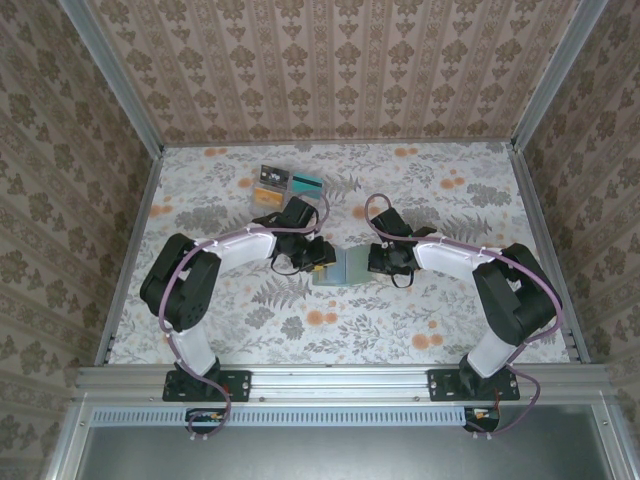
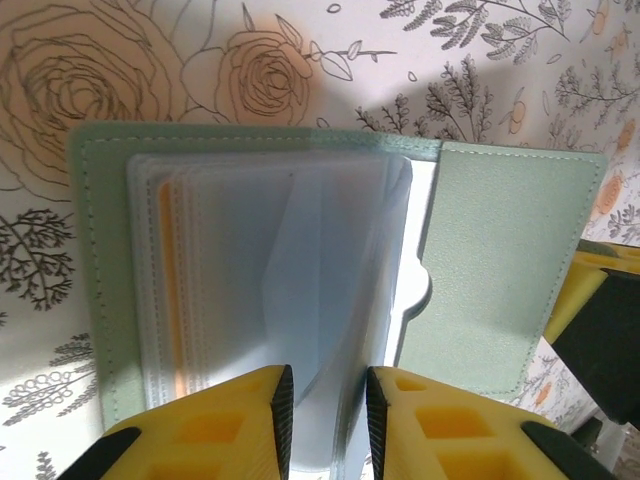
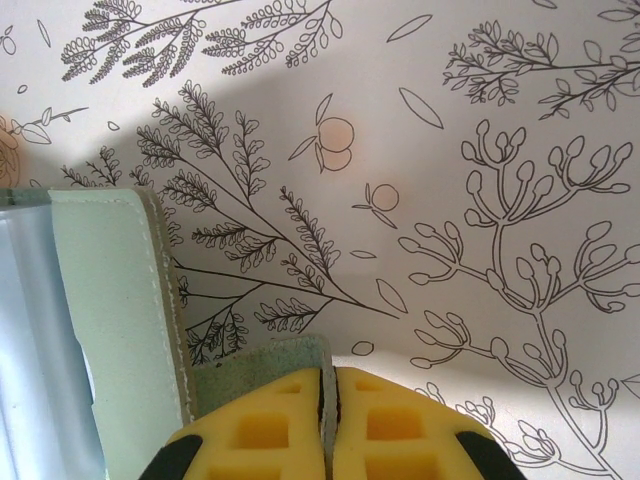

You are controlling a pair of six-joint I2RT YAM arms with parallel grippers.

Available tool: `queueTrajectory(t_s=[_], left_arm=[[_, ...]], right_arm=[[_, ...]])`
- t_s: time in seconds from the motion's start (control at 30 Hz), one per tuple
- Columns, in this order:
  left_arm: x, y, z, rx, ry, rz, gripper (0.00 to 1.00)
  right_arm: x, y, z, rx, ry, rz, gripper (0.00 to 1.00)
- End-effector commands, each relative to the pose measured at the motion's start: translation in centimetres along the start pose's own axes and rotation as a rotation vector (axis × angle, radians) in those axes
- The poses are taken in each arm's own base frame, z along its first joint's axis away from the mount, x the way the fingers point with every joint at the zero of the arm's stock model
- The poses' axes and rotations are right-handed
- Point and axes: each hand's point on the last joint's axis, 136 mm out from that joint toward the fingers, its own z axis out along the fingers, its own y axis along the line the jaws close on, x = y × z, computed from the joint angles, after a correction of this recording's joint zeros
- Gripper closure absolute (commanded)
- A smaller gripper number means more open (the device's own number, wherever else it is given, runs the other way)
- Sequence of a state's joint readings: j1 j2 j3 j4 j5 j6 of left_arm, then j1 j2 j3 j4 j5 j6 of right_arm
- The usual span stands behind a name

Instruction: Take the credit cards out of the card holder

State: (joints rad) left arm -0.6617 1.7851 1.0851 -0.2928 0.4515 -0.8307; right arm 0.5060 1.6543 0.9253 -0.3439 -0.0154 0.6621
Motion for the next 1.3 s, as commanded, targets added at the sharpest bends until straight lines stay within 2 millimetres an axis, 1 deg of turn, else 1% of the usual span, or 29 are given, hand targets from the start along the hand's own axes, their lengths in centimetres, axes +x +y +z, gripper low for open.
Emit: queueTrajectory(t_s=[0.0, 0.13, 0.23, 0.3, 0.4, 0.5, 0.6, 0.73, 0.77, 0.8, 0.87, 0.9, 0.97, 1.03, 1.1, 1.27], left_arm=[[0.3, -1.6, -0.1, 0.067, 0.01, 0.053, 0.7], [0.4, -3.7, -0.3, 0.17, 0.023, 0.092, 0.67], [0.6, -5.3, -0.1, 0.23, 0.035, 0.124, 0.63], [0.5, -6.1, 0.2, 0.248, 0.039, 0.128, 0.61], [0.1, -6.6, 1.0, 0.24, 0.046, 0.118, 0.56], [0.0, -7.3, 1.9, 0.241, 0.055, 0.122, 0.52], [0.3, -7.9, 2.7, 0.24, 0.074, 0.137, 0.49], [0.3, -7.9, 3.6, 0.222, 0.072, 0.147, 0.46], [0.1, -7.7, 3.8, 0.216, 0.07, 0.145, 0.45], [0.1, -7.7, 4.1, 0.215, 0.073, 0.144, 0.46], [0.1, -7.7, 4.5, 0.216, 0.077, 0.142, 0.45], [0.2, -7.4, 4.8, 0.208, 0.081, 0.14, 0.46], [0.3, -6.6, 5.1, 0.177, 0.083, 0.136, 0.52], [0.2, -5.1, 5.3, 0.108, 0.076, 0.121, 0.58], [0.2, -4.5, 5.4, 0.077, 0.073, 0.122, 0.62], [0.2, -4.3, 5.6, 0.076, 0.08, 0.12, 0.72]], right_arm=[[0.6, -0.3, 0.5, -0.001, 0.024, 0.021, 0.98], [0.5, -0.2, 0.4, -0.004, 0.021, 0.026, 0.98], [0.2, -0.1, 0.0, -0.018, 0.001, 0.05, 0.97], [-0.1, -0.1, -0.4, -0.031, -0.016, 0.075, 0.96], [-0.3, -0.9, -1.1, -0.023, -0.035, 0.128, 0.93], [-0.5, -1.7, -1.9, -0.016, -0.064, 0.163, 0.86], [-0.7, -2.4, -3.0, -0.019, -0.105, 0.187, 0.77], [-1.3, -2.9, -4.5, -0.036, -0.169, 0.211, 0.64], [-1.2, -3.1, -4.4, -0.03, -0.173, 0.219, 0.61], [-1.5, -3.1, -5.2, -0.044, -0.197, 0.224, 0.59], [-1.5, -3.1, -5.4, -0.051, -0.206, 0.228, 0.57], [-1.5, -3.2, -5.5, -0.052, -0.204, 0.229, 0.57], [-1.5, -2.9, -5.5, -0.066, -0.199, 0.222, 0.58], [-1.5, -2.0, -5.3, -0.109, -0.189, 0.207, 0.62], [-1.7, -1.2, -5.2, -0.148, -0.185, 0.198, 0.66], [-2.2, -0.3, -6.1, -0.176, -0.216, 0.179, 0.71]])
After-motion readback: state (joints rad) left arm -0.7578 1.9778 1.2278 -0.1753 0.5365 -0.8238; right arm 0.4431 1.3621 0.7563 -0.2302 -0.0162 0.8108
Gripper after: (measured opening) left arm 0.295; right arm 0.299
